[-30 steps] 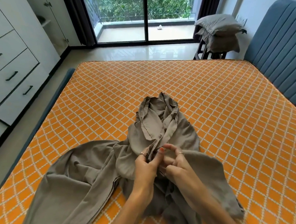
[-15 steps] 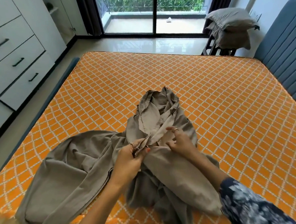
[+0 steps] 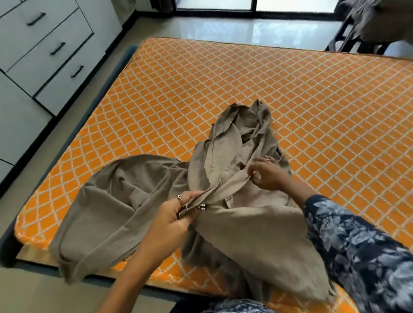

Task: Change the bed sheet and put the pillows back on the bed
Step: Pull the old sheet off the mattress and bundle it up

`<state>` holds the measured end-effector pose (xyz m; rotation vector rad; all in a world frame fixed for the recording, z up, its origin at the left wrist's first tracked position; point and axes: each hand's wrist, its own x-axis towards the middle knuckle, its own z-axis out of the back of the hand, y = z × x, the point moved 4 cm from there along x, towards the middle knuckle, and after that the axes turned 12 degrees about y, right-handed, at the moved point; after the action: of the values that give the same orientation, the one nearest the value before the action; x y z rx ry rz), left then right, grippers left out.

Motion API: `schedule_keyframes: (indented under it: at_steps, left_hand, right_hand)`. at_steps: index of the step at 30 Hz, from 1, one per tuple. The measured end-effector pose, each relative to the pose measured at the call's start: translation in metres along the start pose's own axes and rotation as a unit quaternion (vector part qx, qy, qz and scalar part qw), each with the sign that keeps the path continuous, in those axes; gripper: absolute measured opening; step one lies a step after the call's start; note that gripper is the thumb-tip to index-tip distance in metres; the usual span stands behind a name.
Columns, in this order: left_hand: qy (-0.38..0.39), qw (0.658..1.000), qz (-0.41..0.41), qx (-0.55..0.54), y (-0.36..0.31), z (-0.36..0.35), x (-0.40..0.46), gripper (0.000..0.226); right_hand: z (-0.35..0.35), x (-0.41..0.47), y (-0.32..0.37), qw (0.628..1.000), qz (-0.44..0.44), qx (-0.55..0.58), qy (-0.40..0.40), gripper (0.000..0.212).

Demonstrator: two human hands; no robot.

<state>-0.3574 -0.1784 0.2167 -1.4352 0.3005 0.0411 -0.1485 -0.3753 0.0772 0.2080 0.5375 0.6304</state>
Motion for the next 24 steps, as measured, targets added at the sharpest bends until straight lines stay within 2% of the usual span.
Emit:
schedule_keyframes:
  at_steps: [1, 2, 5, 7, 9, 10, 15, 19, 21, 24]
  left_hand:
    - [-0.001, 1.0, 0.001, 0.004, 0.0, 0.001, -0.001, 0.039]
    - [-0.001, 1.0, 0.003, 0.006, 0.001, 0.002, -0.002, 0.039]
    - [0.008, 1.0, 0.015, 0.008, 0.007, 0.007, -0.006, 0.038]
    - [0.026, 0.999, 0.021, 0.011, 0.009, 0.009, -0.009, 0.038]
    - [0.038, 0.998, 0.027, 0.03, 0.009, 0.01, -0.011, 0.04]
    - [0.04, 0.998, 0.03, 0.04, 0.009, 0.011, -0.012, 0.04]
    - [0.012, 0.998, 0.05, 0.039, 0.011, 0.023, -0.017, 0.038]
    - [-0.017, 0.996, 0.068, 0.046, 0.018, 0.033, -0.023, 0.043]
    - [-0.019, 0.996, 0.067, 0.048, 0.019, 0.035, -0.025, 0.048]
    - [-0.024, 0.997, 0.064, 0.039, 0.017, 0.038, -0.028, 0.055]
  right_hand:
    - [0.003, 0.003, -0.003, 0.997, -0.005, -0.026, 0.067, 0.009]
    - [0.007, 0.006, -0.005, 0.994, -0.007, -0.05, 0.097, 0.006]
    - [0.025, 0.02, -0.002, 0.995, -0.013, -0.047, 0.092, 0.011]
    - [0.033, 0.032, 0.008, 0.995, -0.005, -0.024, 0.095, 0.03]
    - [0.035, 0.047, 0.022, 0.992, 0.026, -0.052, 0.109, 0.054]
    - [0.035, 0.053, 0.03, 0.989, 0.046, -0.077, 0.117, 0.058]
    - [0.027, 0.079, 0.054, 0.96, 0.057, -0.186, 0.203, 0.037]
    - [0.022, 0.089, 0.051, 0.941, 0.042, -0.24, 0.234, 0.034]
    - [0.028, 0.092, 0.044, 0.941, 0.037, -0.243, 0.234, 0.032]
    - [0.052, 0.103, 0.034, 0.956, 0.054, -0.231, 0.172, 0.027]
